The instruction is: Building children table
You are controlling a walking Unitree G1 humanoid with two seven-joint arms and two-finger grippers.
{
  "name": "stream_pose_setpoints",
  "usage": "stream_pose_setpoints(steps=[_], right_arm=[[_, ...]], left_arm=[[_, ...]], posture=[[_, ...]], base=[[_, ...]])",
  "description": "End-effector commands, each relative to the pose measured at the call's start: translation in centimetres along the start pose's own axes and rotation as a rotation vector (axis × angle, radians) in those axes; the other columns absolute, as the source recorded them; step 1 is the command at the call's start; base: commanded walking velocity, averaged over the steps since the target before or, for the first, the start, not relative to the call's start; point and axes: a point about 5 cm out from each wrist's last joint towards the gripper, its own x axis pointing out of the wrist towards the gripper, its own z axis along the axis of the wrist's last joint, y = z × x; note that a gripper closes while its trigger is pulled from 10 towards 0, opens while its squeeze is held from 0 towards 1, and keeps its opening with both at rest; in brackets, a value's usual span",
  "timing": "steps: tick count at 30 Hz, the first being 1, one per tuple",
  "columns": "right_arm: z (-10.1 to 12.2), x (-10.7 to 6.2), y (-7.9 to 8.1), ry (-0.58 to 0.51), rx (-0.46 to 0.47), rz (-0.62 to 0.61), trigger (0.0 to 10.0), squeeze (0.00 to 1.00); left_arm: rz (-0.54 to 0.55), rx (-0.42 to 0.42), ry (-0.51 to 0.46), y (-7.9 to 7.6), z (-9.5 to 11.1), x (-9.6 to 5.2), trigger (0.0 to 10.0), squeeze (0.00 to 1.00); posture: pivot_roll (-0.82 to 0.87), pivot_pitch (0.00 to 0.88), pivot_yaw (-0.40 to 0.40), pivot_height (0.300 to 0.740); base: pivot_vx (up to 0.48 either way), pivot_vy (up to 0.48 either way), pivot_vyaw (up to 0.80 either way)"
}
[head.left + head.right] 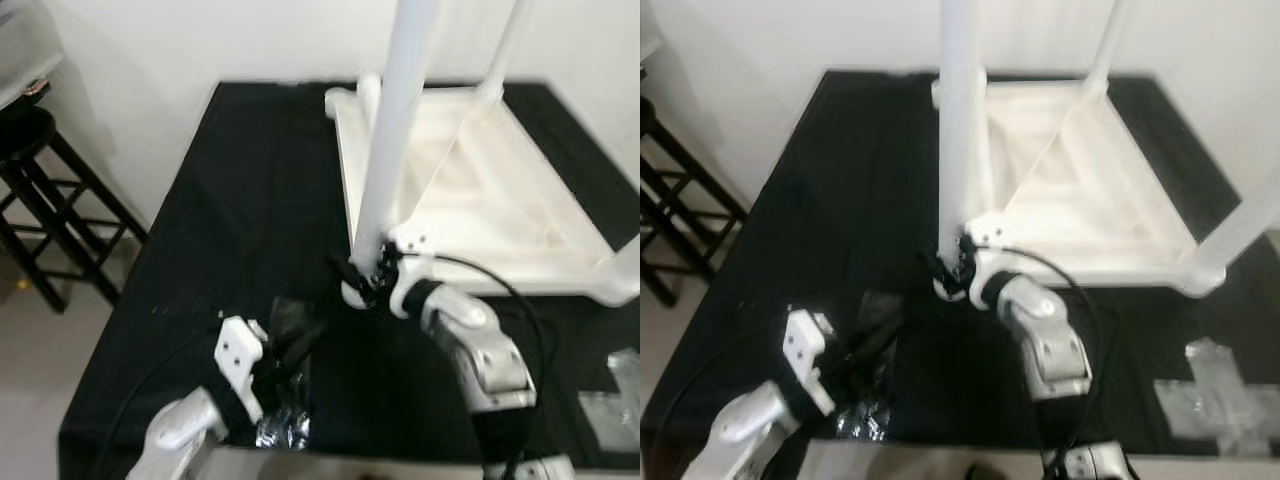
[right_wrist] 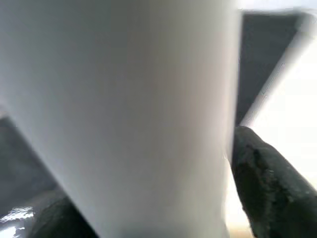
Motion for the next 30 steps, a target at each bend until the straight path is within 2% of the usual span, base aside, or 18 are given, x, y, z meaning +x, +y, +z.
stream_pose_setpoints(steps=[1,3,6,7,8,13,14,17,21,28,29,30], right_arm=[[1.4,-0.3,-0.3,-0.05,-0.022,0.095,10.0,0.0],[2.2,-1.0,-0.9,-0.026,-0.112,0.246,10.0,0.0],[2.2,-1.3,-1.2,-0.002,-0.137,0.316,10.0,0.0],[2.2,-1.6,-2.0,0.027,-0.138,0.397,10.0,0.0],[2.3,-1.4,-2.5,0.033,-0.133,0.404,10.0,0.0],[2.2,-1.1,-3.3,0.04,-0.117,0.387,10.0,0.0],[2.3,-1.0,-3.8,0.036,-0.099,0.381,0.0,0.0],[2.4,-1.1,-4.7,0.029,-0.077,0.381,0.0,0.0],[2.2,-1.4,-4.9,0.024,-0.079,0.365,0.0,0.0],[1.6,-2.3,-5.4,0.004,-0.099,0.244,0.0,0.0],[0.4,-2.2,-5.2,0.022,-0.019,0.053,0.0,0.0],[-0.1,-2.2,-5.0,0.03,0.011,-0.009,0.0,0.0]], left_arm=[[0.001,-0.013,0.026,-0.2,-0.6,-0.3,10.0,0.0],[0.0,-0.015,0.025,-0.2,-0.7,-0.2,10.0,0.0],[0.0,-0.015,0.025,-0.3,-0.7,-0.2,10.0,0.0],[0.001,-0.015,0.025,-0.3,-0.8,-0.2,10.0,0.0],[0.001,-0.015,0.025,-0.3,-0.8,-0.1,10.0,0.0],[0.001,-0.015,0.026,-0.4,-0.9,-0.1,10.0,0.0],[0.002,-0.015,0.027,-0.4,-0.9,-0.2,10.0,0.0],[0.003,-0.015,0.027,-0.4,-1.0,-0.2,10.0,0.0],[0.003,-0.017,0.028,-0.4,-1.0,-0.3,10.0,0.0],[0.002,-0.017,0.029,-0.5,-1.0,-0.5,10.0,0.0],[0.003,-0.017,0.029,-0.5,-1.1,-0.6,10.0,0.0],[0.003,-0.017,0.03,-0.5,-1.1,-0.7,10.0,0.0]], posture=[[0.0,0.14,-0.009,0.74],[-0.01,0.138,-0.01,0.74],[-0.01,0.135,-0.013,0.74],[-0.01,0.134,-0.016,0.74],[0.0,0.133,-0.019,0.74],[0.0,0.133,-0.019,0.74],[0.0,0.132,-0.019,0.74],[0.0,0.133,-0.02,0.74],[0.0,0.137,-0.016,0.74],[0.0,0.146,-0.017,0.74],[-0.01,0.149,-0.024,0.74],[-0.01,0.149,-0.028,0.74]], base=[[0.0,0.0,0.0],[0.0,0.0,0.0],[0.0,0.0,0.0],[0.0,0.0,0.0],[0.0,0.0,0.0],[0.0,0.0,0.0],[0.0,0.0,0.0],[0.0,0.0,0.0],[0.0,0.0,0.0],[0.0,0.0,0.0],[0.0,0.0,0.0],[0.0,0.0,0.0]])
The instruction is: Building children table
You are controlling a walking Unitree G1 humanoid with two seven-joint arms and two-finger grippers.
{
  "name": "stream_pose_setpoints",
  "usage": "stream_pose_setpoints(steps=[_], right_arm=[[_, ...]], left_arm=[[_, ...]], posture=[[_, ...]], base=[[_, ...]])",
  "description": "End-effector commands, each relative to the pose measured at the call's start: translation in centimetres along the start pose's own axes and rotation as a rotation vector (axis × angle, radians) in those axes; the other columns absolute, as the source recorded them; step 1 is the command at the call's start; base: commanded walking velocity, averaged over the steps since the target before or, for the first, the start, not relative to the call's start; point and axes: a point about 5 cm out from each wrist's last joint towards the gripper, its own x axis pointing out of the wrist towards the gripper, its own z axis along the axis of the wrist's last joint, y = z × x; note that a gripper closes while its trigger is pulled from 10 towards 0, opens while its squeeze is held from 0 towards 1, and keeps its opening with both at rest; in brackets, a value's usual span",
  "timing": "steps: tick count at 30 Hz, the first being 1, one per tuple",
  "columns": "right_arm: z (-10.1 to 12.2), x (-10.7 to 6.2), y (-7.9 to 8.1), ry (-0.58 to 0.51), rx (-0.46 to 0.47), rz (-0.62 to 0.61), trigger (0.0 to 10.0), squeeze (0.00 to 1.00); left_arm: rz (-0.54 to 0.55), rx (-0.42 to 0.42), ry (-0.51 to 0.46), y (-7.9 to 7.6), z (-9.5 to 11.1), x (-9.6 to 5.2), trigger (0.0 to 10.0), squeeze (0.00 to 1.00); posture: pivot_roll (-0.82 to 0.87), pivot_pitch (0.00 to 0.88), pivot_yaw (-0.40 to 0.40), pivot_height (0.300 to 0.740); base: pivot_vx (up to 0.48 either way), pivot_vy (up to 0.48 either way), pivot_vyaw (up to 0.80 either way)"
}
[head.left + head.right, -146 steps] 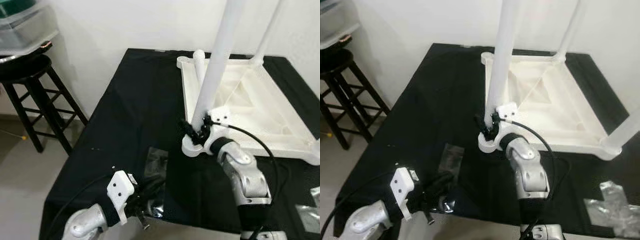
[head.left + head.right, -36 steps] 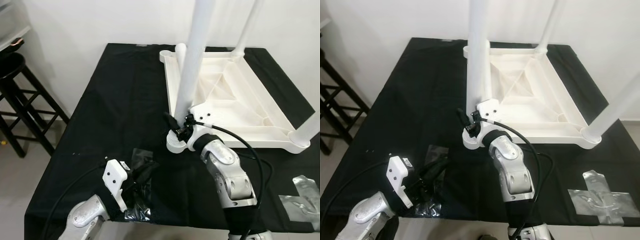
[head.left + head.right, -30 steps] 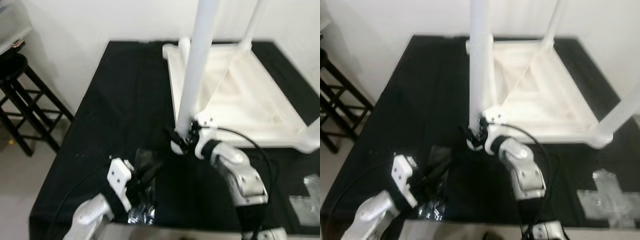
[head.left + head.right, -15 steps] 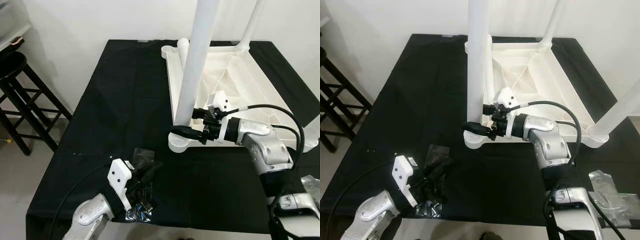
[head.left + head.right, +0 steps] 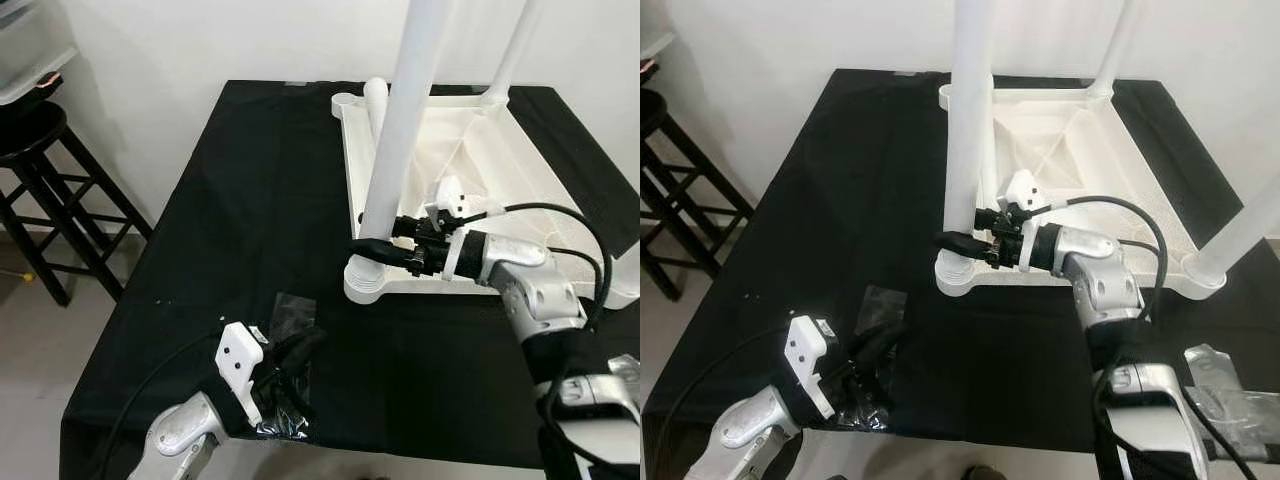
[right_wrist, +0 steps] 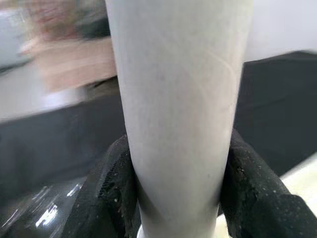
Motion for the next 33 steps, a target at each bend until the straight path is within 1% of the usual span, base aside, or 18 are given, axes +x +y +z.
stream_pose_setpoints(steps=[1,3,4,5,6,7,9,10,15,16,17,18,19,23,24,28,29,33], right_arm=[[-1.4,-1.0,-0.8,0.056,0.073,-0.198,0.0,0.0],[-2.3,-0.7,-0.2,0.06,0.072,-0.281,0.0,0.0],[-4.1,-0.1,1.5,0.048,0.125,-0.475,0.0,0.0],[-5.0,0.9,4.1,0.149,-0.036,-0.501,0.0,0.0],[-4.0,1.9,5.8,0.09,-0.126,-0.463,0.0,0.0],[-3.8,2.6,6.7,0.055,-0.075,-0.422,0.0,0.0],[-5.0,2.7,6.2,0.081,0.088,-0.414,0.0,0.0],[-6.0,2.6,6.1,0.138,0.113,-0.428,0.0,0.0],[-5.6,2.9,6.7,0.16,0.054,-0.412,0.0,0.0],[-5.6,2.9,6.7,0.163,0.056,-0.415,8.7,0.0],[-5.4,2.6,6.2,0.137,0.12,-0.449,10.0,0.0],[-5.4,2.6,6.2,0.137,0.12,-0.449,10.0,0.0],[-4.9,2.6,6.0,0.1,0.145,-0.42,10.0,1.0],[-2.7,2.3,4.9,0.01,0.117,-0.315,10.0,1.0],[-1.3,2.1,4.0,-0.03,0.112,-0.206,10.0,0.0],[0.5,1.8,2.5,-0.079,0.087,-0.119,10.0,0.0],[1.3,1.6,2.2,-0.068,0.039,-0.003,10.0,0.0],[1.6,1.3,1.5,-0.029,0.009,0.162,10.0,0.0]], left_arm=[[-0.005,0.003,0.008,-0.2,-0.2,-0.3,10.0,0.0],[-0.005,0.003,0.009,-0.2,-0.2,-0.3,10.0,0.0],[-0.004,0.003,0.008,-0.1,-0.2,-0.4,10.0,0.0],[-0.004,0.004,0.008,-0.1,-0.2,-0.4,10.0,0.0],[-0.003,0.005,0.01,0.0,-0.2,-0.4,10.0,0.0],[0.0,0.005,0.013,0.1,-0.3,-0.5,10.0,0.0],[0.01,0.006,0.01,0.1,-0.3,-0.4,10.0,0.0],[0.005,0.005,0.009,0.0,-0.3,-0.3,10.0,0.0],[0.018,0.015,0.008,0.2,-0.2,-0.3,10.0,0.0],[0.021,0.016,0.007,0.2,-0.2,-0.3,10.0,0.0],[0.02,0.014,0.006,0.3,-0.2,-0.3,10.0,0.0],[0.02,0.014,0.006,0.3,-0.2,-0.3,10.0,0.0],[0.016,0.013,0.007,0.3,-0.2,-0.3,10.0,0.0],[0.006,0.01,0.009,0.3,-0.2,-0.2,10.0,0.0],[0.004,0.009,0.009,0.3,-0.2,-0.1,10.0,0.0],[0.004,0.008,0.009,0.3,-0.3,0.0,10.0,0.0],[0.005,0.008,0.009,0.3,-0.3,0.0,10.0,0.0],[0.008,0.008,0.009,0.5,-0.3,0.1,10.0,0.0]], posture=[[-0.01,0.149,-0.028,0.74],[-0.01,0.15,-0.026,0.74],[-0.01,0.151,-0.022,0.74],[0.0,0.145,-0.026,0.74],[0.0,0.145,-0.024,0.74],[-0.02,0.142,-0.008,0.74],[-0.02,0.133,-0.021,0.74],[-0.02,0.133,-0.021,0.74],[-0.02,0.139,-0.017,0.74],[-0.02,0.139,-0.017,0.74],[-0.01,0.142,-0.015,0.74],[-0.01,0.142,-0.015,0.74],[-0.01,0.141,-0.013,0.74],[-0.02,0.142,-0.007,0.74],[-0.02,0.141,-0.005,0.74],[-0.02,0.141,-0.006,0.74],[-0.02,0.138,-0.009,0.74],[-0.02,0.137,-0.014,0.74]], base=[[0.0,0.0,0.0],[0.0,0.0,0.0],[0.0,0.0,0.0],[0.0,0.0,0.0],[0.0,0.0,0.0],[0.0,0.0,0.0],[0.0,0.0,0.0],[0.0,0.0,0.0],[0.0,0.0,0.0],[0.0,0.0,0.0],[0.0,0.0,0.0],[0.0,0.0,0.0],[0.0,0.0,0.0],[0.0,0.0,0.0],[0.0,0.0,0.0],[0.0,0.0,0.0],[0.0,0.0,0.0],[0.0,0.0,0.0]])
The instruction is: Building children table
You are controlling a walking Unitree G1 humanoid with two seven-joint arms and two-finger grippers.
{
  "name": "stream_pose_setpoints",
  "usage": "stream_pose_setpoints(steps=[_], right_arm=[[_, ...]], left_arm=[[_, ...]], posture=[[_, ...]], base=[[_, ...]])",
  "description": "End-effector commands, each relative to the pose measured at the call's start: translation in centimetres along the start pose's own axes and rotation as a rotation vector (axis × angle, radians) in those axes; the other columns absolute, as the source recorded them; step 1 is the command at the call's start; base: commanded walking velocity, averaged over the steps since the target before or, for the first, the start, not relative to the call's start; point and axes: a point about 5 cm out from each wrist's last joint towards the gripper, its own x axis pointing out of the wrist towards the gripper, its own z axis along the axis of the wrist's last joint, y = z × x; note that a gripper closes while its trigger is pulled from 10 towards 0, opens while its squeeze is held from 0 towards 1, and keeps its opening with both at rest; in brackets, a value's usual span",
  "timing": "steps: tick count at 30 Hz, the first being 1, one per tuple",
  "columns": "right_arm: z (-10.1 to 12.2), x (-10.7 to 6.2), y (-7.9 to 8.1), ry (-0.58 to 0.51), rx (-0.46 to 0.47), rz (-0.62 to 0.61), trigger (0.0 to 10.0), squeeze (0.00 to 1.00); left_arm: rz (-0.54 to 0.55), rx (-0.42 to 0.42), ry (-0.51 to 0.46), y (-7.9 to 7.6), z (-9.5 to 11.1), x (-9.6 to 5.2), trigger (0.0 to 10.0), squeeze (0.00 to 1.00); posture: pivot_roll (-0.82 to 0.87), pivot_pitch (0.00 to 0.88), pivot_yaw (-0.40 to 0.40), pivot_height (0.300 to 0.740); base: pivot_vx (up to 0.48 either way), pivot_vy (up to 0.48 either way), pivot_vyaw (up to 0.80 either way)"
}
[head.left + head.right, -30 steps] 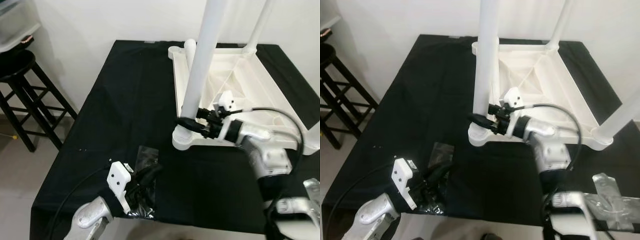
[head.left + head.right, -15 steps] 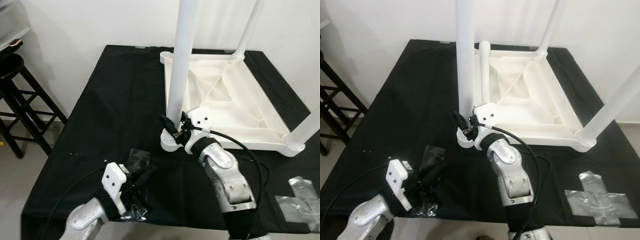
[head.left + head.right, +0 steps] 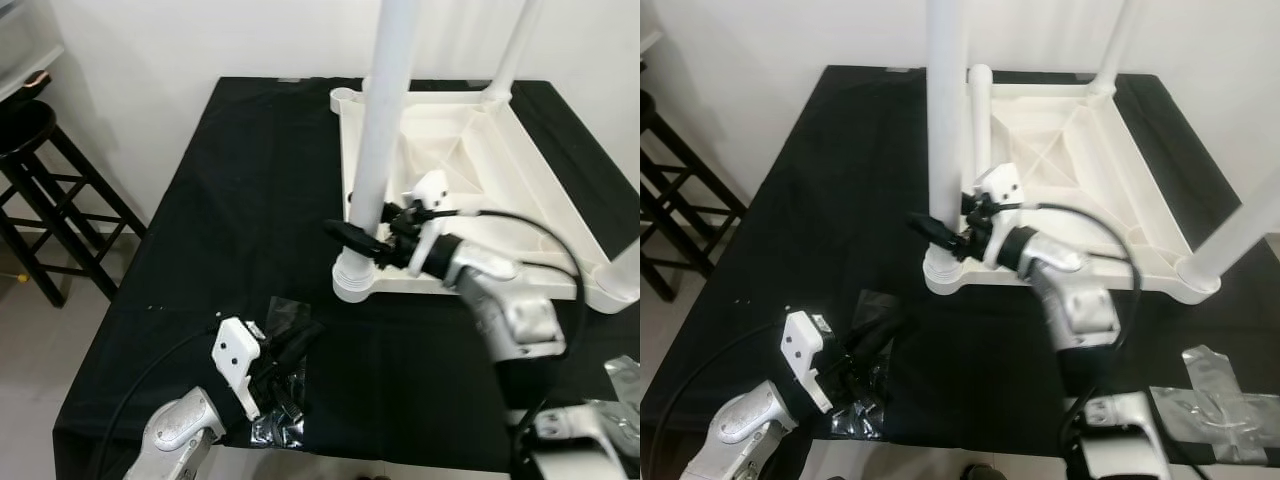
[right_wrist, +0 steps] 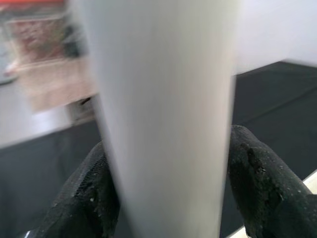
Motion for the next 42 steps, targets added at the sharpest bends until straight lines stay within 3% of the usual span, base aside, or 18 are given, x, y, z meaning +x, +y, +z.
stream_pose_setpoints(steps=[1,6,7,17,23,24,25,26,28,30,31,33,41,42], right_arm=[[-0.1,0.0,-0.1,-0.001,0.015,0.092,10.0,0.0],[-0.3,0.0,-1.0,0.027,0.059,0.189,9.9,0.0],[-0.5,0.2,-1.9,0.037,0.089,0.16,0.0,0.0],[-0.5,-0.5,-2.6,0.018,0.093,0.163,0.0,0.0],[-1.1,-1.3,-2.4,0.029,0.062,0.064,0.0,0.0],[-1.5,-1.5,-2.1,0.05,0.053,-0.003,0.0,0.0],[-3.1,-1.0,-1.3,0.087,0.06,-0.196,0.0,0.0],[-3.1,-1.0,-1.3,0.087,0.06,-0.196,0.0,0.0],[-6.3,-0.7,1.1,0.146,0.135,-0.649,0.0,0.0],[-6.3,-0.7,1.1,0.146,0.135,-0.649,0.0,0.0],[-7.5,0.5,4.2,0.223,0.064,-0.591,0.0,0.0],[-6.9,1.3,4.7,0.176,0.062,-0.548,0.0,0.0],[-7.3,1.9,3.5,0.2,0.077,-0.523,0.0,0.0],[-7.3,1.7,3.6,0.21,0.087,-0.518,10.0,0.0]], left_arm=[[0.003,-0.01,0.022,-0.1,-0.5,-0.2,10.0,0.0],[0.004,-0.011,0.022,0.0,-0.5,-0.2,10.0,0.0],[0.003,-0.011,0.023,0.0,-0.6,-0.2,10.0,0.0],[0.002,-0.011,0.022,-0.2,-0.5,-0.2,10.0,0.0],[0.0,-0.01,0.023,-0.3,-0.4,-0.3,10.0,0.0],[0.0,-0.01,0.023,-0.3,-0.4,-0.4,10.0,0.0],[0.0,-0.009,0.023,-0.3,-0.3,-0.5,10.0,0.0],[0.0,-0.009,0.023,-0.3,-0.3,-0.5,10.0,0.0],[0.003,-0.007,0.022,-0.1,-0.2,-0.5,10.0,0.0],[0.003,-0.007,0.022,-0.1,-0.2,-0.5,10.0,0.0],[0.003,-0.006,0.021,-0.1,-0.2,-0.5,10.0,0.0],[0.005,-0.006,0.022,-0.1,-0.3,-0.5,10.0,0.0],[0.006,0.0,0.024,-0.2,-0.3,-0.3,10.0,0.0],[0.011,0.001,0.022,-0.2,-0.3,-0.3,10.0,0.0]], posture=[[-0.02,0.137,-0.014,0.74],[-0.01,0.135,-0.014,0.74],[-0.01,0.135,-0.014,0.74],[-0.01,0.144,-0.015,0.74],[-0.01,0.153,-0.01,0.74],[-0.01,0.156,-0.013,0.74],[-0.01,0.159,-0.017,0.74],[-0.01,0.159,-0.017,0.74],[-0.02,0.165,-0.007,0.74],[-0.02,0.165,-0.007,0.74],[-0.02,0.164,-0.006,0.74],[-0.02,0.157,-0.001,0.74],[0.0,0.152,-0.011,0.74],[0.0,0.15,-0.017,0.74]], base=[[0.0,0.0,0.0],[0.0,0.0,0.0],[0.0,0.0,0.0],[0.0,0.0,0.0],[0.0,0.0,0.0],[0.0,0.0,0.0],[0.0,0.0,0.0],[0.0,0.0,0.0],[0.0,0.0,0.0],[0.0,0.0,0.0],[0.0,0.0,0.0],[0.0,0.0,0.0],[0.0,0.0,0.0],[0.0,0.0,0.0]])
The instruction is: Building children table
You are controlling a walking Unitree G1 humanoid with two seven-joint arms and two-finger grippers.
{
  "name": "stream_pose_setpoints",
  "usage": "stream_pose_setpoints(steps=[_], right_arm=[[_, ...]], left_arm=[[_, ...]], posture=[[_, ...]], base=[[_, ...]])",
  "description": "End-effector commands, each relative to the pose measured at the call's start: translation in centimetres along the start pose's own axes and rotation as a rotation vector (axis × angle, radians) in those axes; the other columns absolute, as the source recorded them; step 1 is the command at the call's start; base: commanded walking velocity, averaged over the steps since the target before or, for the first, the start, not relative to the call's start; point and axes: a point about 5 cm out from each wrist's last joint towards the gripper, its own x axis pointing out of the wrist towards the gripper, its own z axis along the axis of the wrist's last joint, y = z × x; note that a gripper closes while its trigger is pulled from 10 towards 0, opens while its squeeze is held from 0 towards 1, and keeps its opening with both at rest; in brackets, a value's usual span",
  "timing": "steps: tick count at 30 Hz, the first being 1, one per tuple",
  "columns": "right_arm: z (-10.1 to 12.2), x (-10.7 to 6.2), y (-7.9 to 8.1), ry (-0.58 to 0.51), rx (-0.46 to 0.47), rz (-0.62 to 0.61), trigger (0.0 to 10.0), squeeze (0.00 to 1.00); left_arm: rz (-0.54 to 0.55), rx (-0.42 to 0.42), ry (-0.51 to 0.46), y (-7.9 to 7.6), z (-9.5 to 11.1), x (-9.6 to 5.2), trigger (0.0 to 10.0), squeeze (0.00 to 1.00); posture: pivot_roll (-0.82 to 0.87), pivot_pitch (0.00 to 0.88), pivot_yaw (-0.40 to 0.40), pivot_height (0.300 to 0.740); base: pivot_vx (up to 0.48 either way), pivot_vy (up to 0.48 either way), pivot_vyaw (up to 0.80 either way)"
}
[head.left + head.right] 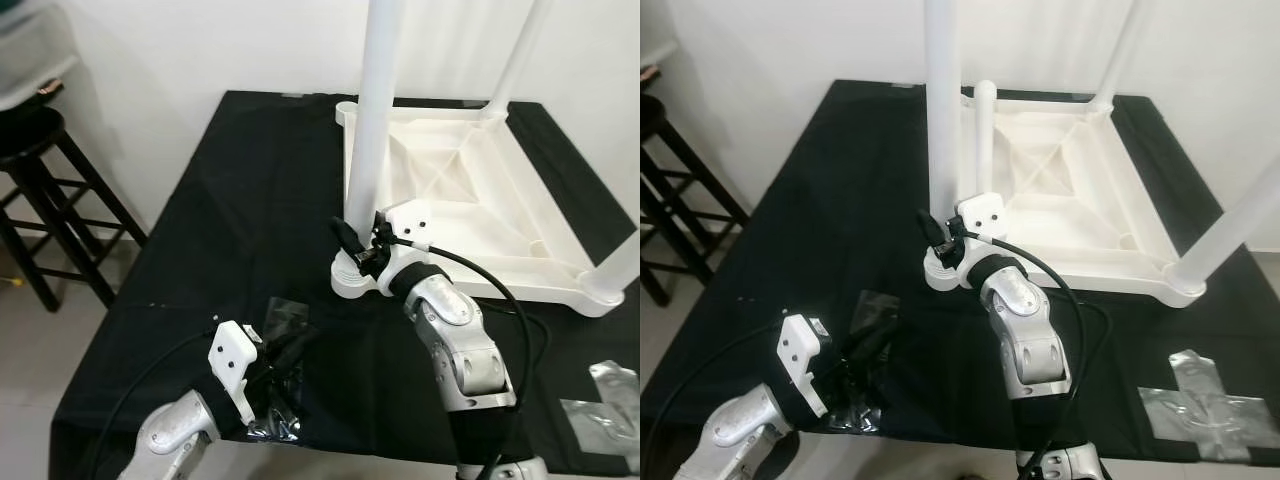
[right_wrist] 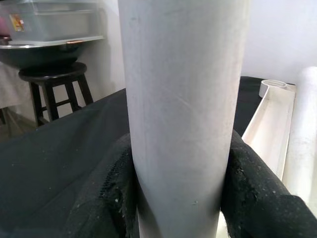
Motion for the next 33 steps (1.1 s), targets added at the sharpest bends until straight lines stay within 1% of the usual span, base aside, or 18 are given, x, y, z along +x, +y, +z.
stream_pose_setpoints(steps=[1,3,4,6,7,8,9,10,12,14,16,19,20,21,22,23,29,33], right_arm=[[-4.1,-1.1,-0.2,0.209,0.055,0.008,10.0,0.71],[-3.7,-1.2,-0.2,0.197,0.053,0.023,10.0,0.71],[-3.0,-1.1,-0.5,0.17,0.063,0.056,10.0,1.0],[-2.2,-0.9,-0.7,0.141,0.07,0.108,10.0,1.0],[-1.3,-0.9,-0.8,0.116,0.068,0.217,10.0,0.84],[-0.4,-0.9,-1.1,0.085,0.039,0.303,10.0,0.0],[-0.4,-0.9,-1.1,0.085,0.039,0.303,10.0,0.0],[0.3,-1.0,-1.4,0.063,0.039,0.39,10.0,0.0],[0.3,-1.0,-1.4,0.063,0.039,0.39,10.0,0.0],[1.0,-1.0,-2.6,0.055,0.009,0.558,10.0,0.0],[1.1,-1.0,-3.6,0.088,0.004,0.668,10.0,0.0],[1.5,-0.6,-4.5,0.097,0.028,0.699,10.0,0.0],[1.8,-0.1,-5.1,0.098,0.043,0.698,6.6,0.0],[2.0,0.1,-5.4,0.096,0.054,0.703,2.6,0.0],[2.0,0.1,-5.4,0.096,0.054,0.703,2.6,0.0],[2.0,0.2,-5.6,0.1,0.069,0.707,0.0,0.0],[2.1,0.2,-6.1,0.102,0.087,0.735,0.0,0.0],[1.4,-0.4,-6.8,0.132,0.093,0.748,0.0,0.0]], left_arm=[[0.004,-0.002,0.023,-0.1,-0.4,-0.3,10.0,0.0],[0.002,-0.003,0.023,-0.1,-0.4,-0.3,10.0,0.0],[-0.002,-0.004,0.024,-0.2,-0.5,-0.2,10.0,0.0],[-0.005,-0.005,0.026,-0.2,-0.5,-0.2,10.0,0.0],[-0.007,-0.006,0.027,-0.2,-0.5,-0.2,10.0,0.0],[-0.007,-0.007,0.027,-0.3,-0.5,-0.1,10.0,0.0],[-0.007,-0.007,0.027,-0.3,-0.5,-0.1,10.0,0.0],[-0.007,-0.008,0.027,-0.3,-0.5,-0.1,10.0,0.0],[-0.007,-0.008,0.027,-0.3,-0.5,-0.1,10.0,0.0],[-0.007,-0.009,0.027,-0.4,-0.6,0.0,10.0,0.0],[-0.007,-0.009,0.028,-0.3,-0.6,0.0,10.0,0.0],[-0.006,-0.009,0.03,-0.2,-0.6,0.0,10.0,0.0],[-0.006,-0.01,0.031,-0.2,-0.6,0.0,10.0,0.0],[-0.006,-0.01,0.031,-0.2,-0.6,-0.1,10.0,0.0],[-0.006,-0.01,0.031,-0.2,-0.6,-0.1,10.0,0.0],[-0.006,-0.01,0.031,-0.2,-0.6,-0.1,10.0,0.0],[-0.007,-0.01,0.034,-0.2,-0.6,-0.2,10.0,0.0],[-0.007,-0.009,0.037,-0.2,-0.6,-0.4,10.0,0.0]], posture=[[0.0,0.144,-0.012,0.74],[0.0,0.144,-0.012,0.74],[0.0,0.141,-0.007,0.74],[0.0,0.14,-0.007,0.74],[0.0,0.136,-0.005,0.74],[0.0,0.133,-0.006,0.74],[0.0,0.133,-0.006,0.74],[0.01,0.13,-0.009,0.74],[0.01,0.13,-0.009,0.74],[0.01,0.119,-0.013,0.74],[0.01,0.118,-0.013,0.74],[0.02,0.115,-0.014,0.74],[0.02,0.113,-0.014,0.74],[0.03,0.112,-0.012,0.74],[0.03,0.112,-0.012,0.74],[0.03,0.112,-0.012,0.74],[0.05,0.112,-0.008,0.74],[0.06,0.119,-0.005,0.74]], base=[[0.0,0.0,0.0],[0.0,0.0,0.0],[0.0,0.0,0.0],[0.0,0.0,0.0],[0.0,0.0,0.0],[0.0,0.0,0.0],[0.0,0.0,0.0],[0.0,0.0,0.0],[0.0,0.0,0.0],[0.0,0.0,0.0],[0.0,0.0,0.0],[0.0,0.0,0.0],[0.0,0.0,0.0],[0.0,0.0,0.0],[0.0,0.0,0.0],[0.0,0.0,0.0],[0.0,0.0,0.0],[0.0,0.0,0.0]])
